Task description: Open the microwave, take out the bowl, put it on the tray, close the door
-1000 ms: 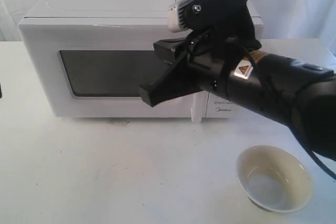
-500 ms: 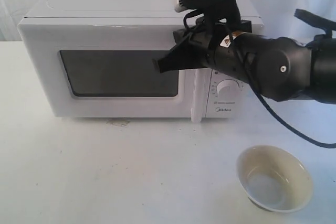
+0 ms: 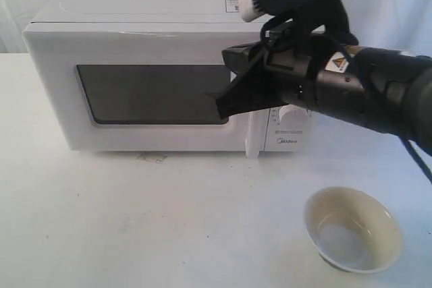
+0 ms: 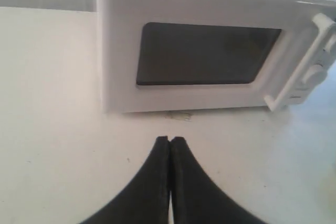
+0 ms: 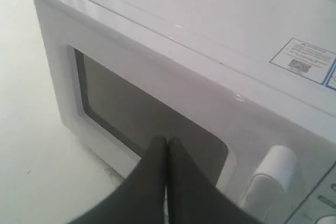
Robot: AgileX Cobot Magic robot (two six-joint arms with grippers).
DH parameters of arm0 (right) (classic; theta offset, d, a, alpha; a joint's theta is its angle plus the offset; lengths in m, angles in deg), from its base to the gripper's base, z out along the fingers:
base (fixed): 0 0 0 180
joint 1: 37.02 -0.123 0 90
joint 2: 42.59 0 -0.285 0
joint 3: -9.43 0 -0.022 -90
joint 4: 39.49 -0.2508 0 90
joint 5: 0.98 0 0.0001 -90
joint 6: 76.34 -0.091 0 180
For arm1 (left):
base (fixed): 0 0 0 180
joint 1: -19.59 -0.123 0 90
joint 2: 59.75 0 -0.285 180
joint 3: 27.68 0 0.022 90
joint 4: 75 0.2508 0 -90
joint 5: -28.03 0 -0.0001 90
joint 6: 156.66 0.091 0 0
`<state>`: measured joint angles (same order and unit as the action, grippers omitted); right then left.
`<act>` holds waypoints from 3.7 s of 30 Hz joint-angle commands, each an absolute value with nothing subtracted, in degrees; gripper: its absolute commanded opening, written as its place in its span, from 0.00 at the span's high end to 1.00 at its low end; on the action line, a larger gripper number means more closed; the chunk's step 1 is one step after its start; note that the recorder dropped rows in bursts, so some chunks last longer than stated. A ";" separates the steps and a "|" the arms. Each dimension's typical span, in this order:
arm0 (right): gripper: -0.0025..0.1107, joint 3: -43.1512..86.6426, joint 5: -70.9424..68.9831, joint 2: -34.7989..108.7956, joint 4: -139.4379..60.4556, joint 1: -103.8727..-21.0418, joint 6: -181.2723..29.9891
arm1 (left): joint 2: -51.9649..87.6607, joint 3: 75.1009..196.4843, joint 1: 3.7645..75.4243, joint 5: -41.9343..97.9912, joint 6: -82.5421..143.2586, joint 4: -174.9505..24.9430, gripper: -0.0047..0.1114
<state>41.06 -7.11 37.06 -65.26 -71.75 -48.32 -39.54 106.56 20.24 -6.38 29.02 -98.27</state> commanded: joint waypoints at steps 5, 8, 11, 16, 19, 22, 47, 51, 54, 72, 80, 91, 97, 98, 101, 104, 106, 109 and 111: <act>0.98 43.15 -7.27 30.69 -65.34 -71.99 -48.48 | -39.95 101.95 20.27 -7.66 27.08 -91.53 0.96; 0.98 43.15 -7.27 30.69 -65.34 -71.99 -48.48 | -39.95 101.84 20.27 -7.52 27.18 -91.36 0.96; 0.98 43.15 -7.27 30.69 -65.34 -71.99 -48.48 | -39.95 101.84 20.27 -7.52 27.18 -91.36 0.96; 0.98 43.15 -7.27 30.69 -65.34 -71.99 -48.48 | -39.95 101.84 20.27 -7.52 27.18 -91.36 0.96; 0.98 43.15 -7.27 30.69 -65.34 -71.99 -48.48 | -39.95 101.84 20.27 -7.52 27.18 -91.36 0.96; 0.98 43.15 -7.27 30.67 -65.34 -71.99 -47.35 | -39.95 101.84 20.27 -7.52 27.18 -91.36 0.96; 0.98 43.36 3.51 18.65 -65.17 -71.84 -32.77 | -39.95 101.84 20.27 -7.52 27.18 -91.24 0.96; 0.98 44.88 11.71 6.68 -64.05 -70.73 -32.46 | -39.95 101.84 20.27 -7.52 27.18 -91.24 0.96; 0.98 50.49 11.82 -4.32 -64.05 -68.07 -33.06 | -39.95 101.84 20.27 -7.52 27.18 -91.24 0.96; 0.98 76.88 10.69 -34.80 -66.01 -47.86 -43.99 | -39.95 101.84 20.27 -7.63 27.18 -91.23 0.96; 0.98 86.00 10.43 -34.80 -66.01 -47.86 -49.60 | -39.95 101.84 20.27 -7.51 27.18 -91.23 0.96; 0.98 86.64 9.01 -34.80 -64.46 -47.99 -49.49 | -39.95 101.84 20.27 -7.61 27.18 -91.23 0.96; 0.98 86.64 9.22 -34.80 -49.39 -47.99 -64.48 | -39.95 101.84 20.27 -7.61 27.18 -91.23 0.96; 0.98 86.64 9.22 -34.80 -44.52 -47.99 -70.73 | -39.95 101.84 20.27 -7.61 27.18 -91.23 0.96; 0.98 86.64 9.22 -34.80 -37.02 -47.99 -82.08 | -39.95 101.84 20.27 -7.61 27.18 -91.23 0.96; 0.98 86.64 9.22 -34.80 -36.88 -47.99 -81.45 | -39.95 101.84 20.27 -7.61 27.18 -91.23 0.96; 0.98 86.64 9.22 -34.80 -36.88 -47.99 -81.04 | -39.95 101.84 20.27 -7.61 27.18 -91.23 0.96; 0.98 86.64 9.22 -34.80 -37.50 -47.99 -79.21 | -39.95 101.84 20.27 -7.61 27.18 -91.23 0.96; 0.98 86.64 10.02 -34.80 -37.48 -47.99 -76.82 | -39.95 101.84 20.27 -7.61 27.18 -91.23 0.96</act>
